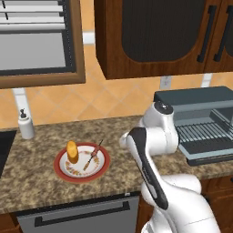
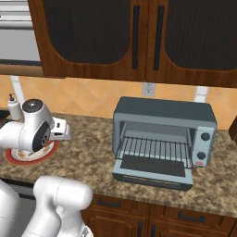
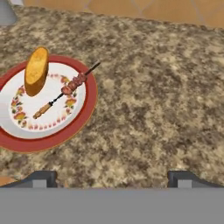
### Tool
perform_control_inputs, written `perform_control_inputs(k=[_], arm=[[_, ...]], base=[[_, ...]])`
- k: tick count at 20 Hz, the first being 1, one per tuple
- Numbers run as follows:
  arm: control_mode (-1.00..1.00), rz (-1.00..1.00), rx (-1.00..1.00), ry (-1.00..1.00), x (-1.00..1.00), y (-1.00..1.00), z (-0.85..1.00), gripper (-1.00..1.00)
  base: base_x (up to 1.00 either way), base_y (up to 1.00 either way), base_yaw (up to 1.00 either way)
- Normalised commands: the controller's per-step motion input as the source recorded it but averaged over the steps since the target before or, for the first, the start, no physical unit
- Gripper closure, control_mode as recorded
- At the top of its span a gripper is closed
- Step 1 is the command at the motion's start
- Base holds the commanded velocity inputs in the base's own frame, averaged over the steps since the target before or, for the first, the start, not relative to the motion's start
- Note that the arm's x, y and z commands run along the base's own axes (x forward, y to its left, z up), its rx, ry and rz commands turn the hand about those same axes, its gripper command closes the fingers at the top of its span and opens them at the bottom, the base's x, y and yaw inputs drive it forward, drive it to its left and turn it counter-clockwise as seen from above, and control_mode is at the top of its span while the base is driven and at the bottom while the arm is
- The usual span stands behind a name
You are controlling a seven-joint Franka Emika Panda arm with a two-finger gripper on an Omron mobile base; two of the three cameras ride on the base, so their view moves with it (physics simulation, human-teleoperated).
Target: Pick up the kebab skewer and baguette bread, and place them inside the toaster oven. Close the toaster oven door and start by setting the timer.
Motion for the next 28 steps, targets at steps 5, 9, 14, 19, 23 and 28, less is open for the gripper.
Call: perform_control_inputs(k=[5,9,14,19,23,28], arm=[[-1.0,-0.04,0.0,0.05,0.27,1.0,-0.03,-1.0],[-1.0,0.0,0.0,0.12,0.31,1.0,-0.13,-1.0],[-1.0,0.0,0.0,0.16,0.73,1.0,-0.15,-1.0],[-1.0,0.0,0.0,0.07,0.63,0.9,-0.35,-1.0],[-1.0,0.0,0.0,0.0,0.64,0.37,-0.42,-1.0],[-1.0,0.0,0.0,0.0,0.3,0.0,-0.38,-1.0]], base=[[0.0,0.0,0.0],[0.0,0.0,0.0],[0.0,0.0,0.0],[0.0,0.0,0.0],[0.0,0.0,0.0],[0.0,0.0,0.0]])
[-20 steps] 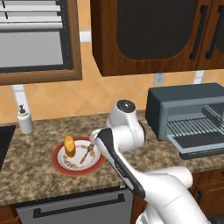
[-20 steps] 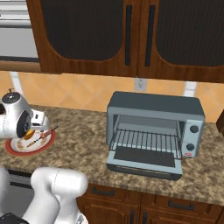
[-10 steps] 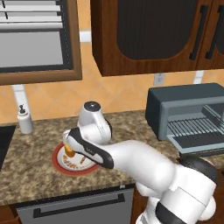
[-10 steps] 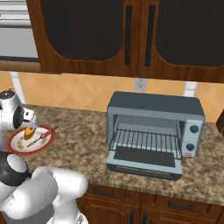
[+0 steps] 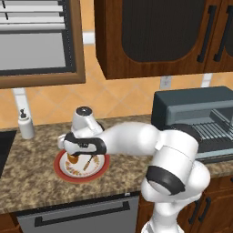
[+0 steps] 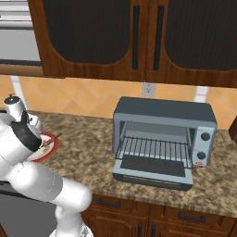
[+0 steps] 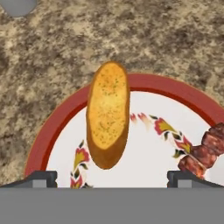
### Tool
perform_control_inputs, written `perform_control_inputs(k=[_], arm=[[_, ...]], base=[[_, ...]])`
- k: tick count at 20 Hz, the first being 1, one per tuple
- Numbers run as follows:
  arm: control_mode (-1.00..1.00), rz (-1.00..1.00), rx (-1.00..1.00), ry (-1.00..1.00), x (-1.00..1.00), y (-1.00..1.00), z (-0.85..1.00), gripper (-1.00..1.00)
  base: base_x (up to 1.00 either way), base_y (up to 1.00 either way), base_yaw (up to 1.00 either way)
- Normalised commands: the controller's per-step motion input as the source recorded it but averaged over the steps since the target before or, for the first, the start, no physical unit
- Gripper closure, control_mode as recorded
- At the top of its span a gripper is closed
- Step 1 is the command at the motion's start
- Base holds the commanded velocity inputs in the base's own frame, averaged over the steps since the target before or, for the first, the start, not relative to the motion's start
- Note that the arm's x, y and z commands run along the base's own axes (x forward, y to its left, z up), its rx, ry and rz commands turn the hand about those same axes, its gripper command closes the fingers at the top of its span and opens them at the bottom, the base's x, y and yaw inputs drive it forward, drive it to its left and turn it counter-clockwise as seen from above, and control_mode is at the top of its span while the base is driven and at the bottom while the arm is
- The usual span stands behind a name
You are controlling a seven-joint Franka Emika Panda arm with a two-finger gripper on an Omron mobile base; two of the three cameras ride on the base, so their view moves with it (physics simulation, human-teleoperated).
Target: Pick up the kebab skewer and baguette bread, and place them inside the toaster oven. Close the toaster oven door and start by setting the timer.
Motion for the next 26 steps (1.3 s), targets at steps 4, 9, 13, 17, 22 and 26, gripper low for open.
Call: perform_control_inputs(k=[4,9,13,17,22,26], arm=[[-1.0,0.0,0.0,0.0,0.0,0.01,-0.39,-1.0],[-1.0,0.0,0.0,0.0,0.01,0.0,-0.36,-1.0],[-1.0,0.0,0.0,0.02,0.24,0.09,-0.18,-1.0],[-1.0,0.0,0.0,0.04,0.23,0.02,-0.13,-1.0],[-1.0,0.0,0.0,0.04,0.25,0.13,-0.14,-1.0],[-1.0,0.0,0.0,0.04,0.23,0.19,-0.13,-1.0]], base=[[0.0,0.0,0.0],[0.0,0.0,0.0],[0.0,0.0,0.0],[0.0,0.0,0.0],[0.0,0.0,0.0],[0.0,0.0,0.0]])
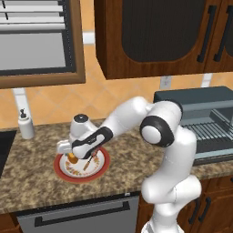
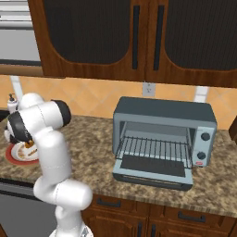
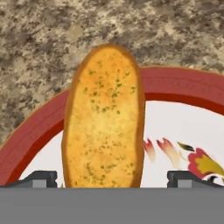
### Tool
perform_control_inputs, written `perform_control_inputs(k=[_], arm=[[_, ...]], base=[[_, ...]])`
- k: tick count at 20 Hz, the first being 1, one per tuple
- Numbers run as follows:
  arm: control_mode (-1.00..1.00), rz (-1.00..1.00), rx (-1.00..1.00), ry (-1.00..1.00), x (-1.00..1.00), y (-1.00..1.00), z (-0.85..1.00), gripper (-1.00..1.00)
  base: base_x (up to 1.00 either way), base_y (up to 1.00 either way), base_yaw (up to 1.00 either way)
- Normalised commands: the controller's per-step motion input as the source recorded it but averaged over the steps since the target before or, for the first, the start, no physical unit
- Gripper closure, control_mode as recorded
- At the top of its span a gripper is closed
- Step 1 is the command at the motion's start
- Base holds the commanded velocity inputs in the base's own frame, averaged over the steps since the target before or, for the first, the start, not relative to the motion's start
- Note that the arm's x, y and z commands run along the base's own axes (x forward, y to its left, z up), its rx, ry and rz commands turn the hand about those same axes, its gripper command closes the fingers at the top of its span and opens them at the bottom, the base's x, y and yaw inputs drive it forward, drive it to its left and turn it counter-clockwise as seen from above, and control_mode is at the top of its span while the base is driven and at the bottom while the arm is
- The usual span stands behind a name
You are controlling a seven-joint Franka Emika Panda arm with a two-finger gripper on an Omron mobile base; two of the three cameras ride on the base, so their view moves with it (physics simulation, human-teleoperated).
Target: Pick up the kebab skewer and baguette bread, and place them inside the toaster oven. Close the toaster oven door and start by setting the timer.
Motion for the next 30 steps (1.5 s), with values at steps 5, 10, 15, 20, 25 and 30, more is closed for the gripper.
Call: perform_control_inputs(k=[5,10,15,20,25,30], arm=[[-1.0,0.0,0.0,0.05,0.18,0.14,-0.21,-1.0],[-1.0,0.0,0.0,0.05,0.06,0.0,-0.22,1.0],[-1.0,0.0,0.0,0.03,0.0,-0.04,-0.25,1.0],[-1.0,0.0,0.02,0.0,-0.25,-0.35,0.35,1.0],[-1.0,0.0,0.1,0.0,-0.95,-0.78,1.0,1.0],[-1.0,0.01,0.03,0.0,-0.87,-1.0,0.96,1.0]], base=[[0.0,0.0,0.0],[0.0,0.0,0.0],[0.0,0.0,0.0],[0.0,0.0,0.0],[0.0,0.0,0.0],[0.0,0.0,0.0]])
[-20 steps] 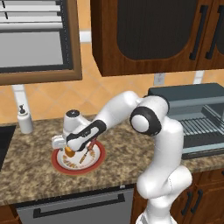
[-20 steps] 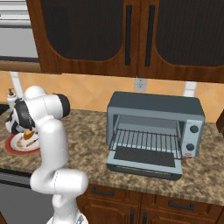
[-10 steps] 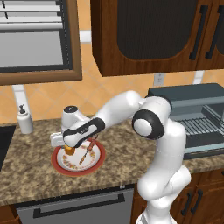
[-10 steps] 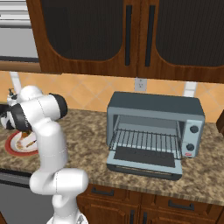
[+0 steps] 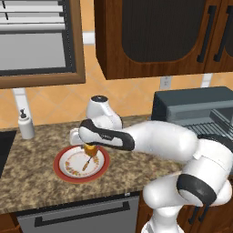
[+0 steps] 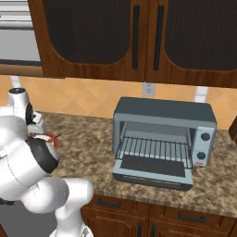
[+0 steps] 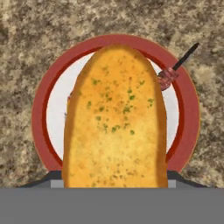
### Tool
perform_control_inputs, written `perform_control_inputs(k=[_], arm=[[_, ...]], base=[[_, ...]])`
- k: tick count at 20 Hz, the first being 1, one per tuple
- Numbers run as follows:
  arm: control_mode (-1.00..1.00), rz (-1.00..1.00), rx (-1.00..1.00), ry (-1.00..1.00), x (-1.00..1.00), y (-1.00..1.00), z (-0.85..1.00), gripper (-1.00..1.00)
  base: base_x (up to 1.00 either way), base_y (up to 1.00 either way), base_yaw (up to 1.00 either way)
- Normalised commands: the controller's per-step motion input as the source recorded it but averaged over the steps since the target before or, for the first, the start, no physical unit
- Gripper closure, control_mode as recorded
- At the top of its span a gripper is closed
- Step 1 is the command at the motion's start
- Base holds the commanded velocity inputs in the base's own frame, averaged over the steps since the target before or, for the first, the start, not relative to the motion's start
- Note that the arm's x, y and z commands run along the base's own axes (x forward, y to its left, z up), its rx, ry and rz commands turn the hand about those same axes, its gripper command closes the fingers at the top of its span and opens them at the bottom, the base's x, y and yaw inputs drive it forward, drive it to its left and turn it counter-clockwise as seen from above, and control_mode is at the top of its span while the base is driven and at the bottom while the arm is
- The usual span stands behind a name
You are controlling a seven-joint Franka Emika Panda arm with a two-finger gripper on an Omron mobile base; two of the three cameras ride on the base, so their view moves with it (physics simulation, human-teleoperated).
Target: Pick up the kebab skewer and baguette bread, and place them inside the toaster oven. Close the toaster oven door and start by setting the timer.
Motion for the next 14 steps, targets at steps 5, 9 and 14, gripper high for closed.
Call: perform_control_inputs(k=[5,9,14], arm=[[-1.0,0.0,0.0,0.0,-0.59,-1.0,0.66,1.0],[-1.0,0.0,0.0,-0.05,-0.54,-1.0,0.42,1.0],[-1.0,0.0,0.0,0.0,-0.32,-1.0,0.47,1.0]], base=[[0.0,0.0,0.0],[0.0,0.0,0.0],[0.0,0.0,0.0]])
